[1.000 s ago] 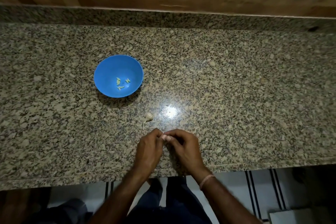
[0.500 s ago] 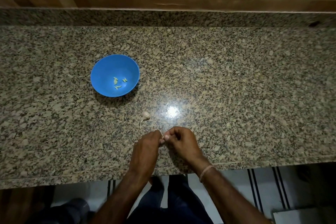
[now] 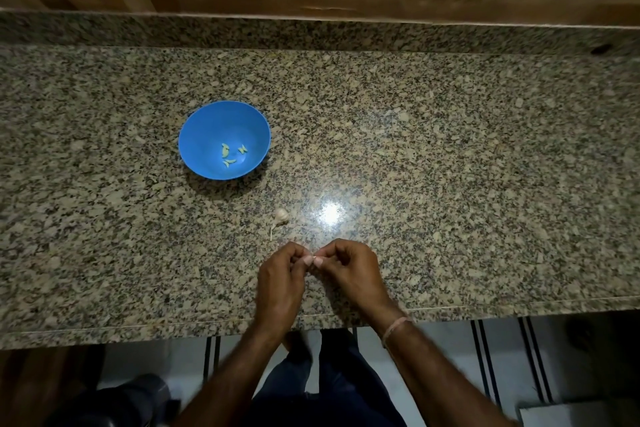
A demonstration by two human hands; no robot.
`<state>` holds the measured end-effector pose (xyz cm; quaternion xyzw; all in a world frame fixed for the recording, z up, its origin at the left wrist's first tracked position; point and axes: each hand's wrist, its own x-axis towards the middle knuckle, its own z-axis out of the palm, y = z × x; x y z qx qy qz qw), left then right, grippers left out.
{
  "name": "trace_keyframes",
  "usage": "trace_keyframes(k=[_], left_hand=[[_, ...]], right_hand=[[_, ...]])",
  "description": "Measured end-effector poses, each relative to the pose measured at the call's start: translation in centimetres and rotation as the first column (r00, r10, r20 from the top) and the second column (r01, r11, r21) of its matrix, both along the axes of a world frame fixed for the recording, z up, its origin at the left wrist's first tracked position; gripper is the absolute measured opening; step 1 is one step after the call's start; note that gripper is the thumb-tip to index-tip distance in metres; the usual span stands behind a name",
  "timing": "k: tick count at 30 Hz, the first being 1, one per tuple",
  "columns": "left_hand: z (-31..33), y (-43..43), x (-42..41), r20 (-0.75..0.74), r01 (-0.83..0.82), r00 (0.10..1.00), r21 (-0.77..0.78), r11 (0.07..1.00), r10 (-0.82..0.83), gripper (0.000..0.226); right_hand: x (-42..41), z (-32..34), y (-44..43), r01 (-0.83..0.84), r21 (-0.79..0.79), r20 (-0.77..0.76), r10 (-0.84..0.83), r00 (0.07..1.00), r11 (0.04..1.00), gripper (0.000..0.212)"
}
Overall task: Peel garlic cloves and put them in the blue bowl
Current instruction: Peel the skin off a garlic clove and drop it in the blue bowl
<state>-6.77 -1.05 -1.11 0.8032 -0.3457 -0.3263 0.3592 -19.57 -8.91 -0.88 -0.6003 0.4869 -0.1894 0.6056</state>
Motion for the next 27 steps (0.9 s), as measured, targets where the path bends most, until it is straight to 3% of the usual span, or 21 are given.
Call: trace_keyframes(k=[2, 6, 11, 22, 25, 27], left_hand=[[-0.5, 0.5, 0.3, 0.094, 0.026, 0.995, 0.003, 1.0, -0.027, 0.011], [-1.4, 1.5, 1.1, 0.273, 0.117, 0.955, 0.028, 0.993, -0.12, 0.026], [-1.5, 1.3, 1.5, 0.222, 0.102, 0.969, 0.036, 0.994, -0.107, 0.028], [-1.3, 1.2, 1.4, 0.262, 0.108, 0.958, 0.041, 0.993, -0.115, 0.024], [-1.3, 1.1, 1.5, 0.231, 0.093, 0.968, 0.047, 0.995, -0.101, 0.023], [-1.1, 0.9, 1.7, 0.137, 0.083, 0.987, 0.016, 0.996, -0.085, 0.013]], right_hand=[[0.1, -0.5, -0.2, -0.041, -0.109, -0.066, 0.034, 0.997, 0.993, 0.006], [0.5, -1.8, -0.2, -0.159, -0.346, -0.262, 0.068, 0.963, 0.925, 0.009], [0.6, -2.1, -0.2, -0.259, -0.431, -0.345, 0.108, 0.933, 0.864, 0.011], [0.9, -2.0, 0.2, -0.431, -0.549, -0.469, 0.163, 0.868, 0.716, 0.019], [1.0, -1.9, -0.1, -0.423, -0.533, -0.463, 0.166, 0.871, 0.733, 0.017], [0.8, -1.7, 0.0, -0.328, -0.466, -0.364, 0.16, 0.917, 0.822, 0.017]])
